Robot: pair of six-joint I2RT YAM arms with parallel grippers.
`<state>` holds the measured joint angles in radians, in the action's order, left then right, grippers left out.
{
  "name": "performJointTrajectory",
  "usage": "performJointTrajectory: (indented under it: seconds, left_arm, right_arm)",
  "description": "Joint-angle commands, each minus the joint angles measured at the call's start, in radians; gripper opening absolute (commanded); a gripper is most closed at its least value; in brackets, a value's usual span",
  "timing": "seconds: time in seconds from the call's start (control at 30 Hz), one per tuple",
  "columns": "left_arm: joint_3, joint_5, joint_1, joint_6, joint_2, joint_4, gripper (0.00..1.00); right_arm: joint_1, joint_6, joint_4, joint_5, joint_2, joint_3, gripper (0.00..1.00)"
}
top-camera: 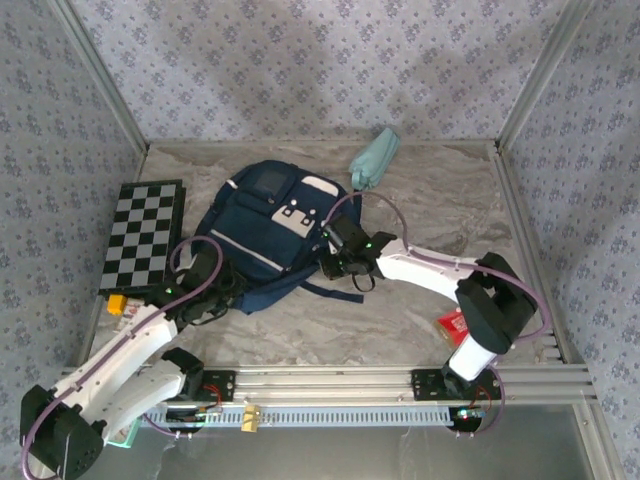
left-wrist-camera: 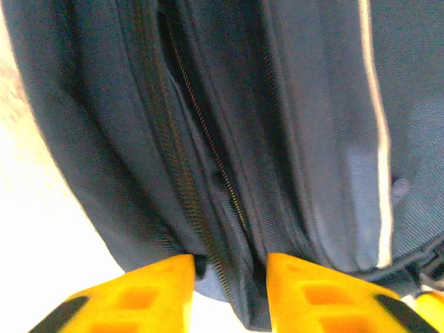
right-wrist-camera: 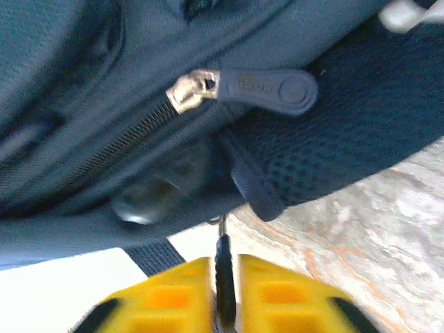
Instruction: Pack books, pencil case, and school supplies into a backpack
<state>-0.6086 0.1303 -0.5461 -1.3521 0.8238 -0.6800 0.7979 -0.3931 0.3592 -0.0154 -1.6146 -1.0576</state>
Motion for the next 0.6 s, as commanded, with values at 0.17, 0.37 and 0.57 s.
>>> performJointTrajectory:
  seconds: [0.17, 0.37, 0.57]
  left_arm:
    - [-0.115, 0.007, -0.022, 0.156, -0.032, -0.031, 0.43]
    - [-0.174, 0.016, -0.133, 0.162, 0.142, 0.075, 0.37]
    - [-0.151, 0.018, -0.207, 0.135, 0.256, 0.157, 0.34]
  right_arm:
    - [-0.109, -0.118, 0.102, 0.146, 0.092, -0.080, 0.56]
    - [-0.144, -0.272, 0.142, 0.178, -0.099, -0.301, 0.59]
    - [-0.155, -0.385, 0.178, 0.126, -0.239, -0.437, 0.62]
